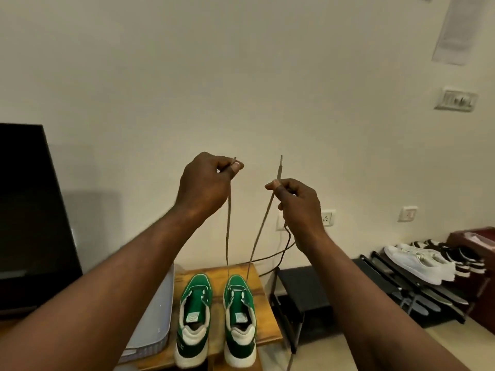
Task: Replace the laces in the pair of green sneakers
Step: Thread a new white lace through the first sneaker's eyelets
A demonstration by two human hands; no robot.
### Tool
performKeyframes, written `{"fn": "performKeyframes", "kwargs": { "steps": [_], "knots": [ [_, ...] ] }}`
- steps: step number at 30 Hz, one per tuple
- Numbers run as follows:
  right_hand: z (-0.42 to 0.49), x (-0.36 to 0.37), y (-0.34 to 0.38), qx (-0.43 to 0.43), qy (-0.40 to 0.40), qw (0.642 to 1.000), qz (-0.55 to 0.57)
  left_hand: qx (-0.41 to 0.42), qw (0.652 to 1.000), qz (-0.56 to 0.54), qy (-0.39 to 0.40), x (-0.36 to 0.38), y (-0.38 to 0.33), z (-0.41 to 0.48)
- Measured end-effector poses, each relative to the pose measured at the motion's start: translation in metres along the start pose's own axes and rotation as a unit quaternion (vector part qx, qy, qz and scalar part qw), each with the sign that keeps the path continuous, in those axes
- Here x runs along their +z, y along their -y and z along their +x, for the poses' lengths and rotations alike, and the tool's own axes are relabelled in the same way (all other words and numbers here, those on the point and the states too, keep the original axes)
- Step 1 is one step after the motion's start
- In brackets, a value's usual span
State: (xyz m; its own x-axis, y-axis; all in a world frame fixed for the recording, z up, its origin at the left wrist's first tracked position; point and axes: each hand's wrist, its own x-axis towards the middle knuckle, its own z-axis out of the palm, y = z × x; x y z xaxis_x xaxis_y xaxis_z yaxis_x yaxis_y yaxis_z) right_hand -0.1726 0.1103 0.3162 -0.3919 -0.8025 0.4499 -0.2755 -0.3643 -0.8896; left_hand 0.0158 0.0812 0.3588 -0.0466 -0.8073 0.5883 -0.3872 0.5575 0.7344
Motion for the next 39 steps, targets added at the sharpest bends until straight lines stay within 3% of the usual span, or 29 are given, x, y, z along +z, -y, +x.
{"fn": "performKeyframes", "kwargs": {
  "steps": [7, 12, 21, 39],
  "knots": [
    [-0.008, 0.0, 0.019, -0.008, 0.043, 0.999, 0.025, -0.035, 0.999, -0.006, 0.018, -0.013, -0.02, 0.008],
    [-0.015, -0.006, 0.022, 0.004, 0.067, 0.996, 0.056, -0.025, 0.999, -0.031, -0.022, -0.015, -0.021, 0.001],
    [-0.012, 0.0, 0.032, 0.031, 0.057, 0.988, 0.14, -0.045, 0.992, -0.115, 0.009, -0.004, -0.02, 0.0],
    [0.0, 0.011, 0.042, 0.017, 0.05, 0.993, 0.104, -0.036, 0.996, -0.071, -0.032, -0.005, -0.026, 0.012]
  ]
}}
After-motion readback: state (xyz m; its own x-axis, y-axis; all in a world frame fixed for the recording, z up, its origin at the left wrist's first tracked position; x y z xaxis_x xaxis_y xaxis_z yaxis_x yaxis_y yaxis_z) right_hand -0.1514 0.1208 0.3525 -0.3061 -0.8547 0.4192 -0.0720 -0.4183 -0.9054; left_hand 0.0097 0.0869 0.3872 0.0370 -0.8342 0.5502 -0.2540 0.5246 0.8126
